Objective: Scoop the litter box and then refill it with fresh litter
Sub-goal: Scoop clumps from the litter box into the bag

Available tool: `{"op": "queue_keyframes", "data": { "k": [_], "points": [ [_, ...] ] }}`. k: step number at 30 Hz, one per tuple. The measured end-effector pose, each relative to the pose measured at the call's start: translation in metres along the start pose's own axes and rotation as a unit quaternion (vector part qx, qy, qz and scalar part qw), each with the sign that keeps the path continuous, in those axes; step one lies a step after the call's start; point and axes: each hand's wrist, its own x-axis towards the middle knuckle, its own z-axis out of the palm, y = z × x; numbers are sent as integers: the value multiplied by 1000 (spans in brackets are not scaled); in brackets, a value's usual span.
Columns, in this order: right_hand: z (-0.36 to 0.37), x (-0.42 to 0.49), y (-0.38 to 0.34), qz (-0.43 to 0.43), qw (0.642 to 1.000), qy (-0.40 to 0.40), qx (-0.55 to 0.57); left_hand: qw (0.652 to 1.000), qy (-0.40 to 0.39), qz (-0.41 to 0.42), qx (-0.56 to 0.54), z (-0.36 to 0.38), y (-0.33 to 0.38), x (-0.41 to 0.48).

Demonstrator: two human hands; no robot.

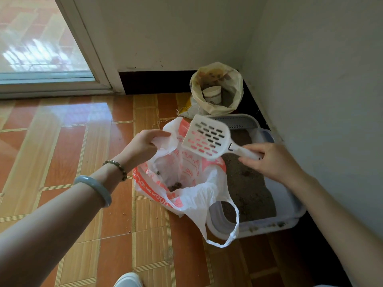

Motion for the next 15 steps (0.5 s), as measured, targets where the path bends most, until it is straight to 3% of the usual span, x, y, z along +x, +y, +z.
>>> {"op": "queue_keyframes", "data": {
  "k": [5, 11, 15],
  "points": [
    [-35, 4, 31, 92, 994, 13, -50, 1000, 5, 0, 11, 0, -6, 1],
    [-13, 7, 57, 197, 937, -156, -244, 1000, 4, 2, 27, 3, -7, 4],
    [7, 6, 77, 259, 911, -211, -241, 999, -4, 8, 36, 7, -7, 7]
  ]
}}
